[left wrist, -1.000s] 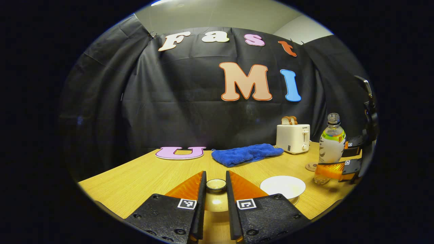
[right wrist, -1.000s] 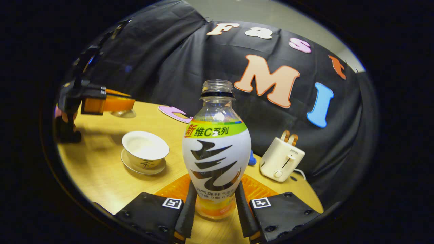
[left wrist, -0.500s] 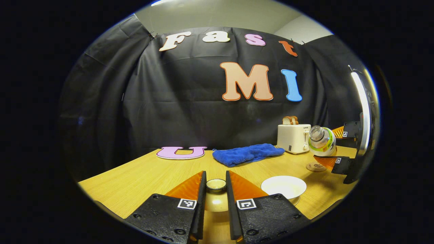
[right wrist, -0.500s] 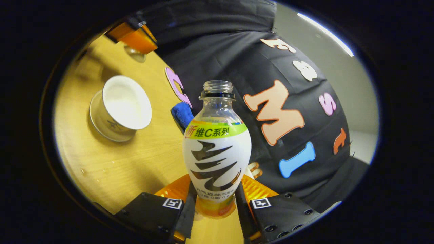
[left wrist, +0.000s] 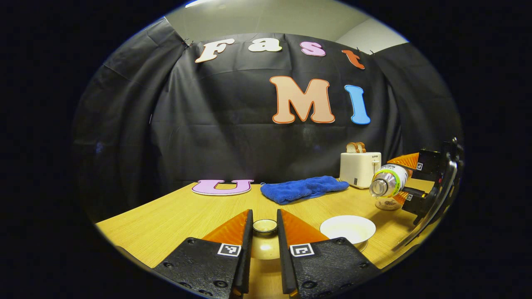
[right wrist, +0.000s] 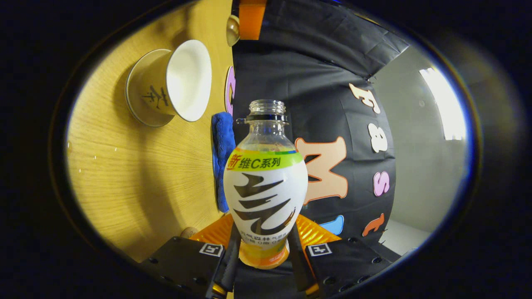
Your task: Open the teacup lid with one hand, grasp the water bottle and pour water into the teacup with the other hand; after pouring, place the water bottle on the coaster and then close the teacup lid.
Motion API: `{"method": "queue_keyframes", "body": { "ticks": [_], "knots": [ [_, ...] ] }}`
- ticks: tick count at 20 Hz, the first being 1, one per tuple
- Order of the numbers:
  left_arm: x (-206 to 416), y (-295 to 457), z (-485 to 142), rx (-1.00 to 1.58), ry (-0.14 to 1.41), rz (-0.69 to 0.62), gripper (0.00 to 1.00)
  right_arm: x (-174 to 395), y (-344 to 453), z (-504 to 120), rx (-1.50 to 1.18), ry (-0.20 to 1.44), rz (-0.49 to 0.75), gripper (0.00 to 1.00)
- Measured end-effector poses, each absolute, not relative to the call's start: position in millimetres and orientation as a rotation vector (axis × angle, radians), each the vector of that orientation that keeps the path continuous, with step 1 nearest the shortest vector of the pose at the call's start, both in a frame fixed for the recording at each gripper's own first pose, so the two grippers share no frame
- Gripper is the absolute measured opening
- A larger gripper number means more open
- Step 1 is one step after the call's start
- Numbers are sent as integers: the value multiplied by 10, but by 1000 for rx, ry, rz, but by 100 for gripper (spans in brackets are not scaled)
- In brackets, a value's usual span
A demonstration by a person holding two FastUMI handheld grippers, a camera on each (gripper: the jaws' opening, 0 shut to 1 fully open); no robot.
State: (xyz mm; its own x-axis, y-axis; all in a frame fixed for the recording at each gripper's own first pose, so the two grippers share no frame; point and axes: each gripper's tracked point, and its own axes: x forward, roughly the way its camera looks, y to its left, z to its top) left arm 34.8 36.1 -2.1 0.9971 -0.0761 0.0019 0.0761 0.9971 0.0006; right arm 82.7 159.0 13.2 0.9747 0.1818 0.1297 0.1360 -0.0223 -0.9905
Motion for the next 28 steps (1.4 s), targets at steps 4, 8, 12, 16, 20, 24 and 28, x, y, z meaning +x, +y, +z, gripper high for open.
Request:
{"method": "queue_keyframes", "body": {
  "ticks": [4,8,12,16,20,24,28],
  "knots": [
    [346,363,-22,0,-2,-77,28,855,1605,186,-1668,-285,32,60],
    [343,362,-24,0,-2,-77,28,847,1668,276,-1764,-370,4,58],
    [337,370,-21,0,-2,-77,28,835,1714,343,-1819,-430,-16,58],
    [340,376,-18,0,-2,-77,28,819,1739,405,-1847,-473,-39,59],
    [340,367,-14,0,-2,-78,28,807,1783,497,-1900,-545,-86,58],
    [343,372,-18,0,-2,-78,28,785,1798,514,-1910,-551,-96,59],
    [346,373,-22,0,-2,-78,28,776,1820,545,-1920,-582,-107,59]
  ]
}}
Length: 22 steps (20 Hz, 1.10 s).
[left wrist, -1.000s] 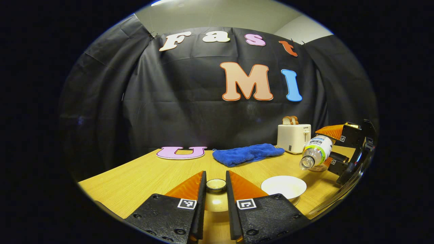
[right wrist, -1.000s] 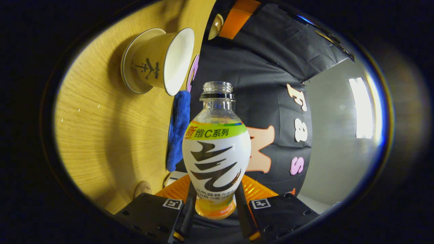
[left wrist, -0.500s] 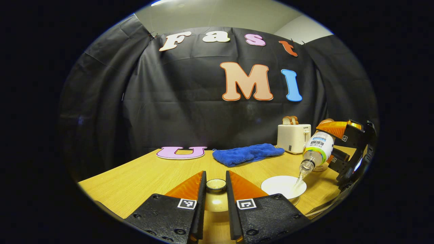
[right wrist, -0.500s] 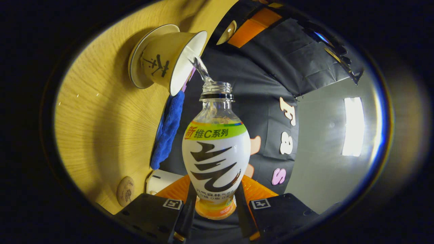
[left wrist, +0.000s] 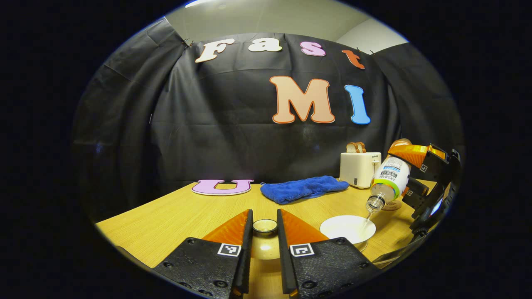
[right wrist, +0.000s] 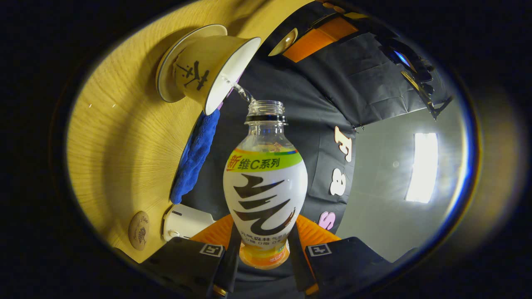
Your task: Open the teacup lid with one hand, grasp the water bottle and pour water into the teacup with the other hand; after pouring, place the water bottle on the coaster and then close the teacup lid.
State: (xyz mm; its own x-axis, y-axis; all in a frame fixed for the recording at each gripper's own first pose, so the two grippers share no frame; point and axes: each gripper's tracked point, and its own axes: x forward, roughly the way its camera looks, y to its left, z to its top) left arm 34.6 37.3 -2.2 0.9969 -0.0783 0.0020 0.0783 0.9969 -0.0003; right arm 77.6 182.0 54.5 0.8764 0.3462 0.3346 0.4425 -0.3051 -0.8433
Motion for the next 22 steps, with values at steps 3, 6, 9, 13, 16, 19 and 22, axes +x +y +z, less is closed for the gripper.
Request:
{"method": "queue_keyframes", "body": {
  "ticks": [3,6,9,13,16,19,22],
  "knots": [
    [345,375,-25,-1,-1,-79,28,778,1824,544,-1924,-583,-102,58],
    [346,377,-22,-1,-1,-79,28,824,1743,394,-1825,-448,-30,60],
    [345,377,-25,0,-1,-79,28,883,1624,196,-1608,-259,58,61],
    [339,376,-19,0,-1,-79,28,801,1585,-57,-1235,-28,156,55],
    [340,380,-18,0,-1,-79,28,762,1639,-78,-937,56,200,58],
    [343,384,-18,0,0,-79,28,615,1672,30,-657,102,231,61],
    [344,384,-18,0,0,-79,28,638,1657,79,-454,104,219,58]
  ]
}}
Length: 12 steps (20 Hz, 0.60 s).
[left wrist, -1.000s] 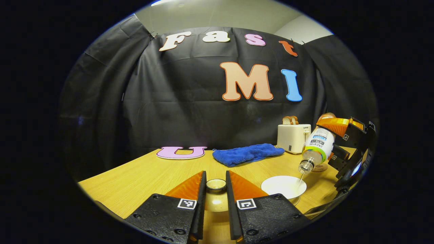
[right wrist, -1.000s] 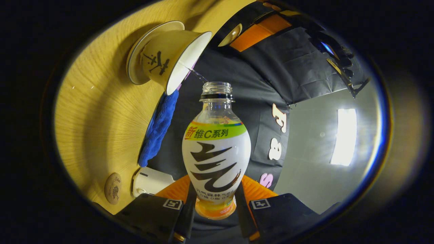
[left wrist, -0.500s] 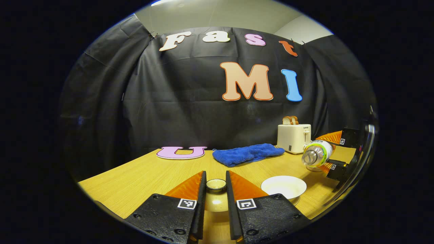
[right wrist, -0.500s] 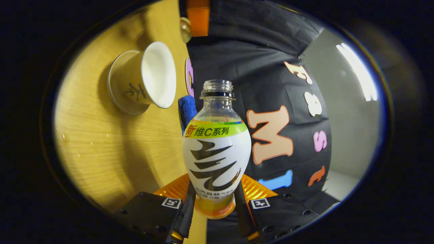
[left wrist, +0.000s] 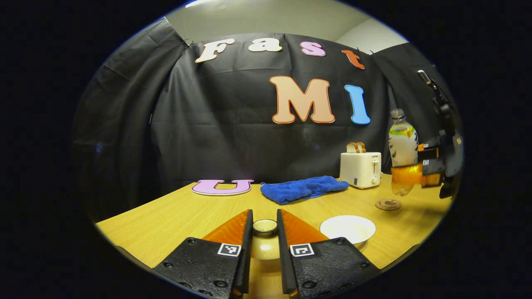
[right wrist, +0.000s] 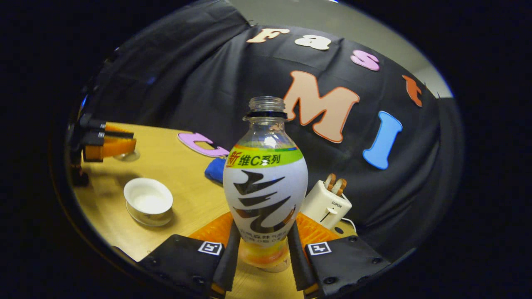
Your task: Open the teacup lid with one hand, grasp the water bottle and pour water into the teacup with the other hand; after pouring, place the water bottle on the coaster and then close the teacup lid.
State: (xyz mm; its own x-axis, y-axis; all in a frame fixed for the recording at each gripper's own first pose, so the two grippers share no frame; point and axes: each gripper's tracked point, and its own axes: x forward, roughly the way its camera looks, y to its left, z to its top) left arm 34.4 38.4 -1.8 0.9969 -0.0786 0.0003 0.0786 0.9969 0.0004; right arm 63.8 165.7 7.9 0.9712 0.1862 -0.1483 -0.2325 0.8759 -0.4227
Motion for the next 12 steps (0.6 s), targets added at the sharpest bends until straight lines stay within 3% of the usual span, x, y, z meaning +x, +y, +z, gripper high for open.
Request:
{"method": "queue_keyframes", "body": {
  "ticks": [12],
  "knots": [
    [335,383,-12,1,-1,-78,28,684,1582,-295,-143,205,213,60]
  ]
}}
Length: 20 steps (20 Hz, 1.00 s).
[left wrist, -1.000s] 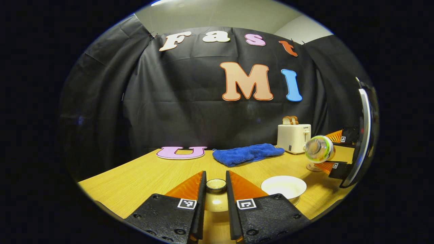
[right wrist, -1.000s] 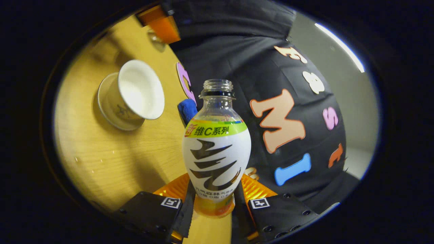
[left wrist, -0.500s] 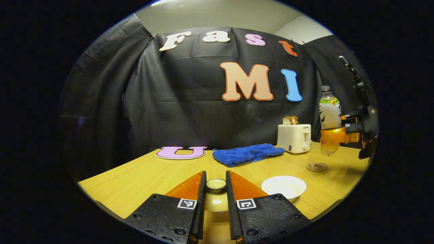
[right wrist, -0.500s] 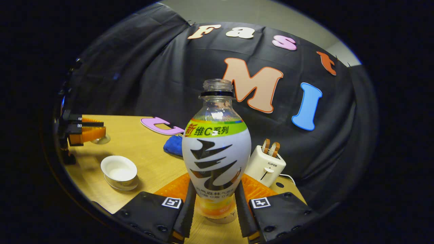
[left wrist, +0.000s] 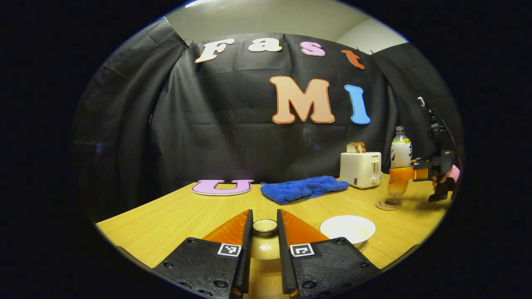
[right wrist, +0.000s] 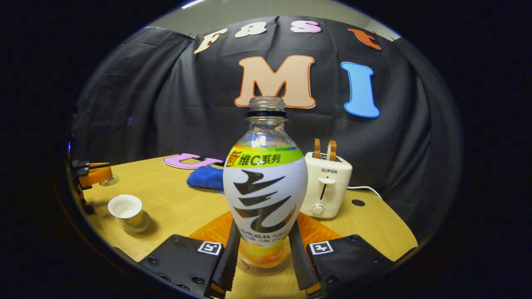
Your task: Open the teacup lid with one hand, grasp the water bottle and pour water into the teacup with the other hand; after pouring, place the water bottle on the coaster and then close the teacup lid.
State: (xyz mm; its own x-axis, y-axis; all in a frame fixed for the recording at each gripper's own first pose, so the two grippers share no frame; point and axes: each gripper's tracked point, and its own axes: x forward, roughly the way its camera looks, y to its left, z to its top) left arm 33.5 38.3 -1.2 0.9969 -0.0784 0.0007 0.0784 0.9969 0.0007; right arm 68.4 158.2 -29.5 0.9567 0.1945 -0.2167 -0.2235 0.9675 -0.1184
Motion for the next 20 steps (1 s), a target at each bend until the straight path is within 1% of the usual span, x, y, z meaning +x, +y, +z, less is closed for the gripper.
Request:
{"method": "queue_keyframes", "body": {
  "ticks": [5,6,9,11,14,15,18,20],
  "knots": [
    [336,383,-15,1,0,-79,28,670,1578,-375,-128,236,201,62],
    [335,385,-12,0,0,-79,28,670,1591,-389,-125,239,208,61],
    [334,381,-18,1,0,-79,28,696,1606,-414,-144,233,230,65],
    [333,384,-13,0,0,-79,28,694,1602,-428,-155,233,236,65],
    [332,384,-11,1,1,-79,28,684,1610,-450,-150,241,237,73],
    [334,386,-13,1,0,-79,28,681,1606,-469,-155,246,237,73],
    [333,385,-15,1,0,-79,28,646,1599,-504,-169,259,248,79],
    [340,385,-14,0,0,-79,28,633,1617,-502,-165,259,256,93]
  ]
}}
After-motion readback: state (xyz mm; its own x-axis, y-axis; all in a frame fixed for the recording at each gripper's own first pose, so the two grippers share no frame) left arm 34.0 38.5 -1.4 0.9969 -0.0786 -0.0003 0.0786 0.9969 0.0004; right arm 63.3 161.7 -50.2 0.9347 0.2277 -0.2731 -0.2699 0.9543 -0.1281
